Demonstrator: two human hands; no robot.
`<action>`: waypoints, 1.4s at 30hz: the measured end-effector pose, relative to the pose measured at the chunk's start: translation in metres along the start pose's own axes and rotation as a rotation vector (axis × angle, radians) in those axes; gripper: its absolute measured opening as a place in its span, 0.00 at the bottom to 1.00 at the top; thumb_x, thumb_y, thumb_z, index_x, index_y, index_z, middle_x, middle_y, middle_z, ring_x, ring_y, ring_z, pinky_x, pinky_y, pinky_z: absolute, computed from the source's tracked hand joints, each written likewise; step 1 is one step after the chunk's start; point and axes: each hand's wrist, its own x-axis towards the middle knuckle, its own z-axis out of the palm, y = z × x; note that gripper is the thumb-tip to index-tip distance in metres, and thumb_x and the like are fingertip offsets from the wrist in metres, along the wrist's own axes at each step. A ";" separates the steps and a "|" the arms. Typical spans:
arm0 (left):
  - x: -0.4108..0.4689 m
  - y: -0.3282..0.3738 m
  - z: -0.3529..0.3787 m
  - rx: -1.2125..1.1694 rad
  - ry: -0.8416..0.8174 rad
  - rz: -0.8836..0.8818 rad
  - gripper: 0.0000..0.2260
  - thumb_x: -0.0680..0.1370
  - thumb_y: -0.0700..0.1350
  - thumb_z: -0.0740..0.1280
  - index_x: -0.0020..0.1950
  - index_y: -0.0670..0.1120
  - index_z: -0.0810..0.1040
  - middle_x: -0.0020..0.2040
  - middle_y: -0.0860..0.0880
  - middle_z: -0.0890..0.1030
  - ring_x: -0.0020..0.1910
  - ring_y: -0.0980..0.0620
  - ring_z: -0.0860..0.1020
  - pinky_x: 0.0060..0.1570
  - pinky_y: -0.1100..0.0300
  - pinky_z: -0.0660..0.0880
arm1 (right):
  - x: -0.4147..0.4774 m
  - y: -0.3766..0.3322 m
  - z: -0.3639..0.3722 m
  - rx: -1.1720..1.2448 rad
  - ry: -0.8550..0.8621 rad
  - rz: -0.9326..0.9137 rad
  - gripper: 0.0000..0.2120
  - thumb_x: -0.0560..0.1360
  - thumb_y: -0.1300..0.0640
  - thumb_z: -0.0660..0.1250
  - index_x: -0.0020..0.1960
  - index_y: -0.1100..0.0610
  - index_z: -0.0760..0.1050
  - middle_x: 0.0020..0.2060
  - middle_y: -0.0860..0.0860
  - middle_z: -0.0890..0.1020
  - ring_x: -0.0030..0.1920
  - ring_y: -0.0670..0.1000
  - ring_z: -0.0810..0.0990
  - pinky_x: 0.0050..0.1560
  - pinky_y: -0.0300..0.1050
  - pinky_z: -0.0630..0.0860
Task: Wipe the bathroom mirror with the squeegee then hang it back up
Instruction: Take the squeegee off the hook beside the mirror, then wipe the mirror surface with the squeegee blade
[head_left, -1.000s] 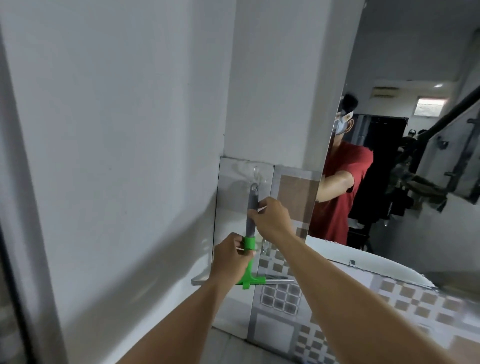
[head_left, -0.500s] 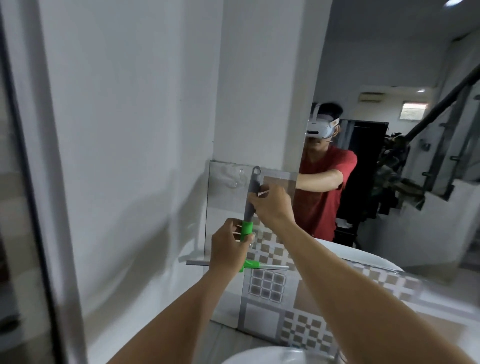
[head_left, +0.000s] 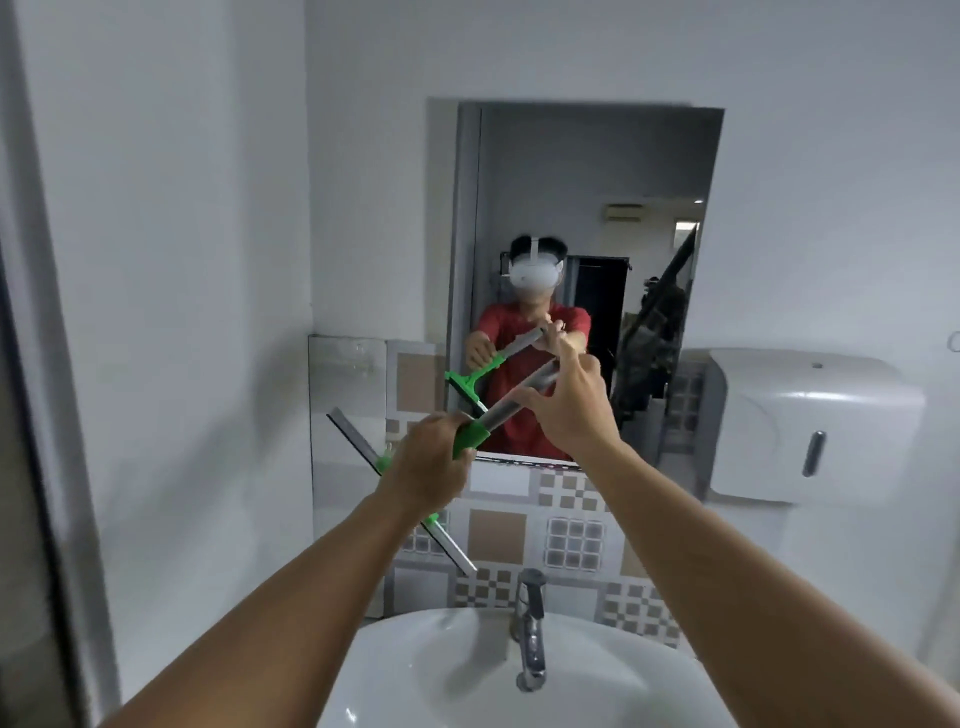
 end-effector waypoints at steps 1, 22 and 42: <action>0.000 0.012 -0.002 0.008 -0.027 0.029 0.06 0.80 0.41 0.65 0.55 0.44 0.79 0.44 0.49 0.79 0.39 0.51 0.77 0.39 0.62 0.73 | -0.005 0.006 -0.012 -0.101 -0.003 -0.029 0.35 0.74 0.45 0.72 0.76 0.54 0.64 0.72 0.58 0.66 0.72 0.61 0.66 0.69 0.62 0.69; 0.090 0.028 -0.033 0.221 0.381 0.533 0.09 0.81 0.44 0.64 0.58 0.42 0.79 0.55 0.43 0.82 0.53 0.47 0.80 0.55 0.54 0.78 | 0.044 -0.016 -0.064 -0.478 0.054 -0.460 0.18 0.81 0.59 0.63 0.70 0.50 0.69 0.57 0.55 0.79 0.55 0.58 0.79 0.50 0.62 0.79; 0.207 -0.076 0.080 0.508 0.050 0.293 0.41 0.78 0.48 0.69 0.82 0.54 0.44 0.82 0.40 0.41 0.81 0.38 0.45 0.79 0.41 0.51 | 0.234 -0.052 -0.054 -0.723 0.141 -0.473 0.35 0.80 0.62 0.60 0.77 0.33 0.52 0.54 0.55 0.73 0.53 0.54 0.73 0.53 0.57 0.79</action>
